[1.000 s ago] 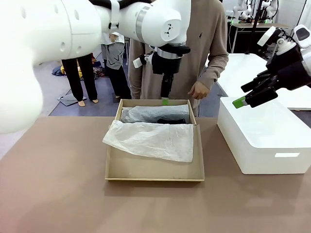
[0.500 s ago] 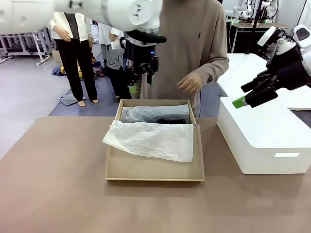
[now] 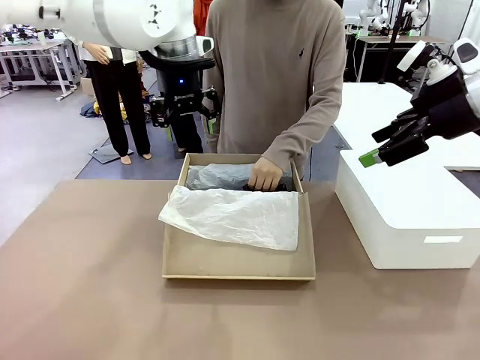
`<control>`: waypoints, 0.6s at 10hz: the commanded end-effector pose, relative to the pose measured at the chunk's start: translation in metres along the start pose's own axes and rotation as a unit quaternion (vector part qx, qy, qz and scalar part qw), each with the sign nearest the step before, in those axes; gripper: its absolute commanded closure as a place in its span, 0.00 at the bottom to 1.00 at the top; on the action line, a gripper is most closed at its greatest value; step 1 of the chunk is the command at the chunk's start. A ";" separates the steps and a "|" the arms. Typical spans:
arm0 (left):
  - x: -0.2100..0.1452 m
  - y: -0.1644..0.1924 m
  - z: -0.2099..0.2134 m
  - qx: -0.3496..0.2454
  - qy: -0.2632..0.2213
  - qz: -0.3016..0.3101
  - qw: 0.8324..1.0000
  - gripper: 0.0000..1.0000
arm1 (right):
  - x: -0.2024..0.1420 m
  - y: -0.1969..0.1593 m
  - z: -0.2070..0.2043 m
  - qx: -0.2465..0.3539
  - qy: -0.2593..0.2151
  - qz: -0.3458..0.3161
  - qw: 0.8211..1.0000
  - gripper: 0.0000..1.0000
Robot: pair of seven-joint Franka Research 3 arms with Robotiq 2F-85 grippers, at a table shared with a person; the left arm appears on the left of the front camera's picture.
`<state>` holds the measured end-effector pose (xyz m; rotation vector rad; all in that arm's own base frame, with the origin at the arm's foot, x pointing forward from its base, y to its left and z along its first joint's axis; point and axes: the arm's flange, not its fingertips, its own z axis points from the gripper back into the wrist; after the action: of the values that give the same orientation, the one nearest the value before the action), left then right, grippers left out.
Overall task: Pack the shoes into the box.
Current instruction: Close the Shoes Box.
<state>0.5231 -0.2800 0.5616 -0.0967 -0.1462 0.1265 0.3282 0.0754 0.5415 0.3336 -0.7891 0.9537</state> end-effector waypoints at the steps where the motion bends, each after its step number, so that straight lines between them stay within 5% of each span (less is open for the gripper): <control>1: 0.002 0.007 0.001 -0.029 0.017 -0.029 0.999 0.00 | 0.000 -0.001 0.000 0.005 -0.007 -0.001 1.000 0.00; 6: 0.000 0.000 0.000 0.000 0.000 0.000 1.000 0.00 | 0.000 -0.001 0.000 0.005 -0.007 -0.001 1.000 0.00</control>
<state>0.5229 -0.2821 0.5608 -0.1133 -0.1345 0.1130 0.3282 0.0754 0.5415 0.3336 -0.7891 0.9537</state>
